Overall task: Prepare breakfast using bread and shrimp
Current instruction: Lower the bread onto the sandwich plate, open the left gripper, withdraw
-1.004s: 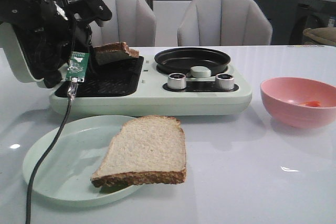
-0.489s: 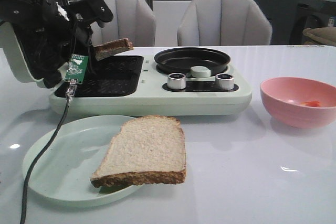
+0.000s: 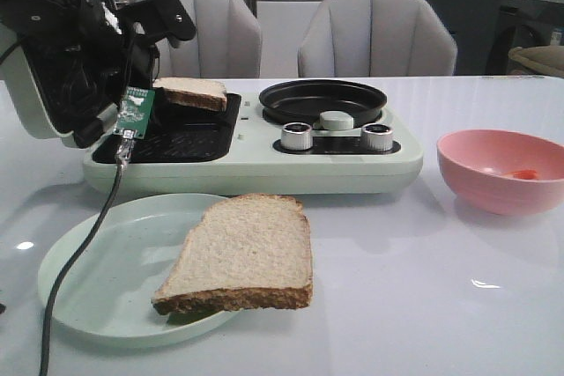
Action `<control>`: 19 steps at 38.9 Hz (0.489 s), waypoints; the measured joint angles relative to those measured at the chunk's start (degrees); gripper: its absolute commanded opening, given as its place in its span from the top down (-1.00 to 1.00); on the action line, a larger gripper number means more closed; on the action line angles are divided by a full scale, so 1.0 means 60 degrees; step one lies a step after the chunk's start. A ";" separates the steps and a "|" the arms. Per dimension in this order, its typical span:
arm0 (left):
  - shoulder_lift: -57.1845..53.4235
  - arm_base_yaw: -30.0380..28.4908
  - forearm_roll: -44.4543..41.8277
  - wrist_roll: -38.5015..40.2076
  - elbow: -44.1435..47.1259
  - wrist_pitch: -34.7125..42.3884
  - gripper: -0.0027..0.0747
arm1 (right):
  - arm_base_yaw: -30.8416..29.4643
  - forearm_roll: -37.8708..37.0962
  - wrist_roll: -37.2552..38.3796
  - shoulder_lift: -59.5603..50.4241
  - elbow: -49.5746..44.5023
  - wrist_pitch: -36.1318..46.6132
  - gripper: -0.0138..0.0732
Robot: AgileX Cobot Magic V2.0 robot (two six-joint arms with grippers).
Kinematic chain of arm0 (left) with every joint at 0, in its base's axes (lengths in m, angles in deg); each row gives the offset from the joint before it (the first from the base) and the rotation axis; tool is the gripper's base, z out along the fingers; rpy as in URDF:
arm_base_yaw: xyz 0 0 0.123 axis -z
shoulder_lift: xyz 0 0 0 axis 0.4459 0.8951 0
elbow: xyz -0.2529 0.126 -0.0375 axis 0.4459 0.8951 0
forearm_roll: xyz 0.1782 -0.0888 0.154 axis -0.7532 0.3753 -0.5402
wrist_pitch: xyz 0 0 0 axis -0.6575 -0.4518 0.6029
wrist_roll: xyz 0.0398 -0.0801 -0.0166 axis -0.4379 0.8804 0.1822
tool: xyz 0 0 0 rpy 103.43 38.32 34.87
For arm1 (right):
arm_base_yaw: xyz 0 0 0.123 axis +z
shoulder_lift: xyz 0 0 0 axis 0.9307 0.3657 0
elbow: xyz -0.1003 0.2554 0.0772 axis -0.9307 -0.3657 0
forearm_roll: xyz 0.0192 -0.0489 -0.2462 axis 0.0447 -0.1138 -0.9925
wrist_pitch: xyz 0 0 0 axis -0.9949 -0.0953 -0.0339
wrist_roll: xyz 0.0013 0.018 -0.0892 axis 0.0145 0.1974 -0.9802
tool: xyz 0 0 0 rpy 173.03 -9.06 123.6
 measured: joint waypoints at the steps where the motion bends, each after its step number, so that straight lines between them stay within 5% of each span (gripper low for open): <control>1: -0.0029 0.0021 0.0021 0.0000 0.0000 -0.0067 -0.44 | 0.0000 0.0000 0.0000 0.0000 0.0000 0.0000 0.33; 19: -0.1138 0.0730 0.2196 -0.0037 0.0088 -0.1688 -0.44 | 0.0000 0.0000 0.0000 0.0000 0.0000 0.0000 0.33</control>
